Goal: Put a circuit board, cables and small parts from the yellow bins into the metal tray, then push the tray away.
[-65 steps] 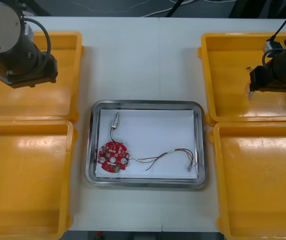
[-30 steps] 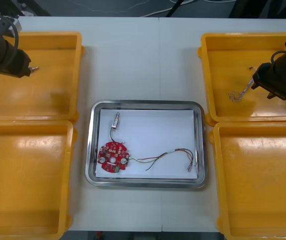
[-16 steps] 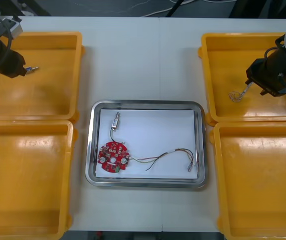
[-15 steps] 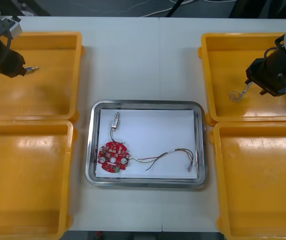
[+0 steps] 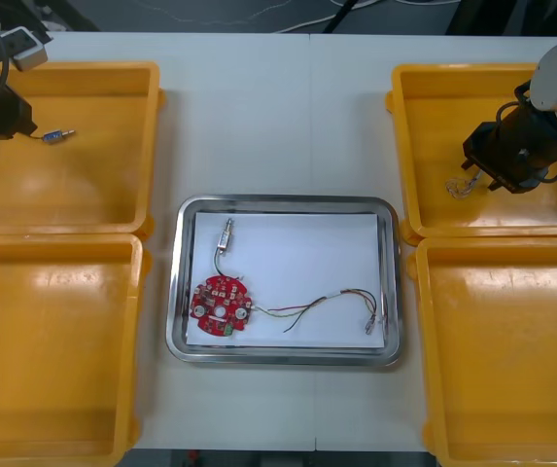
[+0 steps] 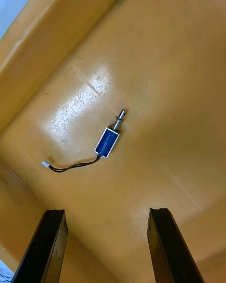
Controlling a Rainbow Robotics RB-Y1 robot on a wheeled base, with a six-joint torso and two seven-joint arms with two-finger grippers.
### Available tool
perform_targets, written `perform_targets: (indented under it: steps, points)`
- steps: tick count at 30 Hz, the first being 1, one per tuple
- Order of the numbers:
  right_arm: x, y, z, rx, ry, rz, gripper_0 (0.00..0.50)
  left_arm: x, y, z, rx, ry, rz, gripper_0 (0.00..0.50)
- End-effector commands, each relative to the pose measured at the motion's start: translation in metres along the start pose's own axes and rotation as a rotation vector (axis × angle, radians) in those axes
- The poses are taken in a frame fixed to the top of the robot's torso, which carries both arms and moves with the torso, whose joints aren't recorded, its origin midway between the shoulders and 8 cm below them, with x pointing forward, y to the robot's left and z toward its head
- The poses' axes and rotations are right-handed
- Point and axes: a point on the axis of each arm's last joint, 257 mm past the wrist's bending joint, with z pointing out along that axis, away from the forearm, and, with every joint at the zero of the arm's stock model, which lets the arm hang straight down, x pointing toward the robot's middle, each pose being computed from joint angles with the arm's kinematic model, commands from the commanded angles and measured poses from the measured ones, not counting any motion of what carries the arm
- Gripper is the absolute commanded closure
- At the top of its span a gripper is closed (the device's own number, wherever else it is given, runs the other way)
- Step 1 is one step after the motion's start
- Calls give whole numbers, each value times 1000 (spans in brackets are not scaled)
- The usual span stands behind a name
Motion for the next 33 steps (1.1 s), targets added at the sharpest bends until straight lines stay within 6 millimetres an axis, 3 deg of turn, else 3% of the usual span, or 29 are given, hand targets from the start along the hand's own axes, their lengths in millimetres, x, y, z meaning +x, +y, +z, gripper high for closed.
perform_targets:
  steps: [1,14,16,18,21,23,29,33]
  points:
    - [-3,30,-3,-35,-27,-21,0,-19,37,-21,-51,-59,23,0]
    - [-3,24,8,-6,-48,-44,0,-29,42,-3,-70,-74,132,0]
    - [-2,24,9,-5,-48,-49,144,-32,42,-1,-73,-76,139,0]
    - [-2,24,9,-3,-48,-50,351,-38,41,1,-80,-81,150,0]
    - [-2,25,9,-4,-47,-51,469,-43,41,3,-104,-68,184,0]
    - [-2,25,9,-4,-47,-51,500,-45,42,5,-120,-55,208,0]
    - [-7,24,5,-3,-58,-66,500,-46,39,17,-125,-53,233,0]
    - [-20,26,-10,3,-94,-111,500,-43,36,31,-130,-55,238,0]
